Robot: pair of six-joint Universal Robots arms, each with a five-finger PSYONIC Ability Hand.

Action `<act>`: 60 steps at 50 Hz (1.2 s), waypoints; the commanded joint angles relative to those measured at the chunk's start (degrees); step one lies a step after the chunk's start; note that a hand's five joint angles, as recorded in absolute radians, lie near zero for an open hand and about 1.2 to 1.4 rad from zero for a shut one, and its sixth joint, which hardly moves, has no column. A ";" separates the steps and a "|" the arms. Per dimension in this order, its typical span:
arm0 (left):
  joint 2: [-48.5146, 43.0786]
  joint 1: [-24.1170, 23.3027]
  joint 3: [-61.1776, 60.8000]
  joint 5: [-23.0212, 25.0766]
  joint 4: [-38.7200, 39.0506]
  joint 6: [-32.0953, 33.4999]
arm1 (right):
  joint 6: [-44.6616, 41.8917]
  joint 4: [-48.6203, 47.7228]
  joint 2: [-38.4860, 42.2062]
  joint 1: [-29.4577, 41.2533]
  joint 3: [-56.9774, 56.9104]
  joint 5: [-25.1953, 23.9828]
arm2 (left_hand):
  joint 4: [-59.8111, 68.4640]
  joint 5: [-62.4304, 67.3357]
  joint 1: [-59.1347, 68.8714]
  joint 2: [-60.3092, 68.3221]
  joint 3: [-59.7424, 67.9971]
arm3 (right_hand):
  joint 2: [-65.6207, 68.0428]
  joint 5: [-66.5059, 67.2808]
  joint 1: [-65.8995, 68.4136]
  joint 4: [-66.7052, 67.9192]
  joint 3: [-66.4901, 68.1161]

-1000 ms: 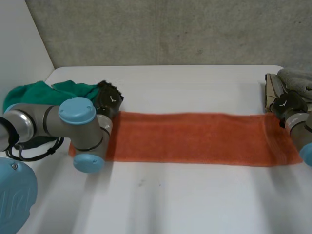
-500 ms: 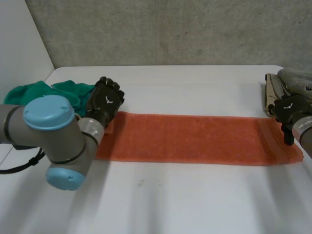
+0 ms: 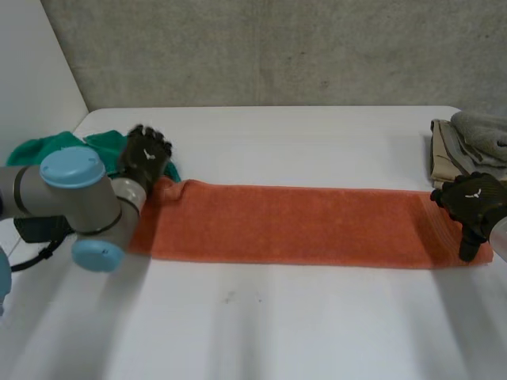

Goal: Fold the laundry.

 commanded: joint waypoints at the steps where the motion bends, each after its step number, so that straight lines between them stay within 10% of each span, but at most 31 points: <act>1: 1.25 0.04 1.64 -6.12 4.15 -6.36 | 0.61 -0.15 -1.16 -1.53 1.85 -0.41 | 2.31 2.67 3.88 2.50 2.54 | 1.30 3.25 0.48 2.08 2.02; 30: 22.87 -2.43 -25.78 -2.96 3.27 -10.58 | 0.88 -3.31 7.01 -12.43 1.24 -9.90 | -0.21 0.14 1.35 -0.03 0.02 | 12.22 14.18 11.40 13.00 12.95; 33: 22.96 -2.78 -26.05 -2.96 3.27 -10.93 | 0.53 -4.72 9.38 -12.61 -0.26 -9.73 | -0.21 0.14 1.35 -0.03 0.02 | 45.73 47.68 44.90 46.51 46.45; 34: 22.96 -2.95 -26.05 -2.96 3.36 -10.93 | 0.26 -5.15 10.26 -12.78 -0.87 -9.12 | -0.21 0.14 1.35 -0.03 0.02 | 62.30 64.26 61.48 63.08 63.03; 46: 30.07 -3.48 -29.38 -3.05 3.27 -11.11 | -15.36 -9.02 8.60 -20.08 -7.20 5.83 | -0.21 0.14 1.35 -0.03 0.02 | 62.47 64.42 61.65 63.25 63.19; 60: 38.77 -3.04 -35.19 -3.05 2.92 -15.42 | -8.79 -13.59 1.74 8.90 -9.84 0.12 | -1.22 -0.87 0.35 -1.04 -0.99 | 62.47 64.42 61.65 63.25 63.19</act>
